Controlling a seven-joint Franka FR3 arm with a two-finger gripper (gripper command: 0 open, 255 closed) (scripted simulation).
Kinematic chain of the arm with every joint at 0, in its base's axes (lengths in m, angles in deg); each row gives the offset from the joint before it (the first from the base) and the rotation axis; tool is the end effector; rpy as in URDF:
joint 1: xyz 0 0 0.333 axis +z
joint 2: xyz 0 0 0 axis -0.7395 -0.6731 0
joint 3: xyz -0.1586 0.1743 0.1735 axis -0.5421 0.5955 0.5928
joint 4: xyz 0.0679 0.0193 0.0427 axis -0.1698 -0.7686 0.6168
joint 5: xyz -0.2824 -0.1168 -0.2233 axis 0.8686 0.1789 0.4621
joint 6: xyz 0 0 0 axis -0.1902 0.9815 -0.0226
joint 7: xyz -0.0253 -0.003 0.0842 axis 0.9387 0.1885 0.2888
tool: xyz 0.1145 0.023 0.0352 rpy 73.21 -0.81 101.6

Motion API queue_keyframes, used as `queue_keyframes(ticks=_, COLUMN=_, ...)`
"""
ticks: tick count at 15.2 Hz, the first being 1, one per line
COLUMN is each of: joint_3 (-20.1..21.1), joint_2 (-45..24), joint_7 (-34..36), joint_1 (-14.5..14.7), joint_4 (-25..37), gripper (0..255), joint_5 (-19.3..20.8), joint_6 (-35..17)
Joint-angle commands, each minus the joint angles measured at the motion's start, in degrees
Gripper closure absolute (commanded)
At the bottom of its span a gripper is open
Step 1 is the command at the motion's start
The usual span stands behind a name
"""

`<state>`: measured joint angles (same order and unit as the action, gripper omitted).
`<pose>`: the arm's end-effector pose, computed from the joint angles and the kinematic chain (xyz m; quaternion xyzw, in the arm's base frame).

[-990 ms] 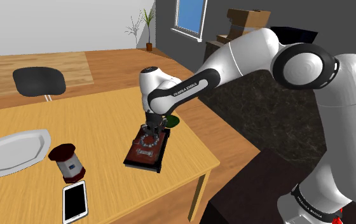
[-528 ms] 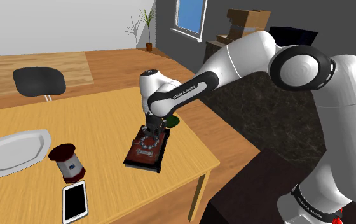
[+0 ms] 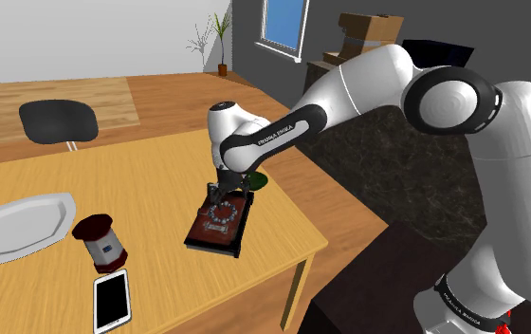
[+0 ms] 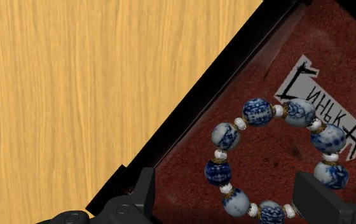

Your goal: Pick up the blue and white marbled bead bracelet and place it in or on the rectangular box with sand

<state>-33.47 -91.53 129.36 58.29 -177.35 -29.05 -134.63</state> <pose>0.5977 0.2717 0.2194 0.9959 -0.0808 -0.0298 0.0280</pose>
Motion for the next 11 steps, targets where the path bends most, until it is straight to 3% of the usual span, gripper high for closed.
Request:
queue_keyframes(ticks=1, joint_3=0.38, joint_2=1.51, joint_7=-0.27, joint_1=-0.13, joint_4=0.63, gripper=0, joint_5=-0.51, joint_6=2.10)
queue_keyframes(ticks=3, joint_3=0.76, joint_2=3.02, joint_7=-0.62, joint_1=-0.24, joint_4=1.82, gripper=0, joint_5=-1.08, joint_6=4.75)
queue_keyframes(ticks=11, joint_3=0.76, joint_2=3.02, joint_7=-0.62, joint_1=-0.24, joint_4=1.82, gripper=0, joint_5=-1.08, joint_6=4.75)
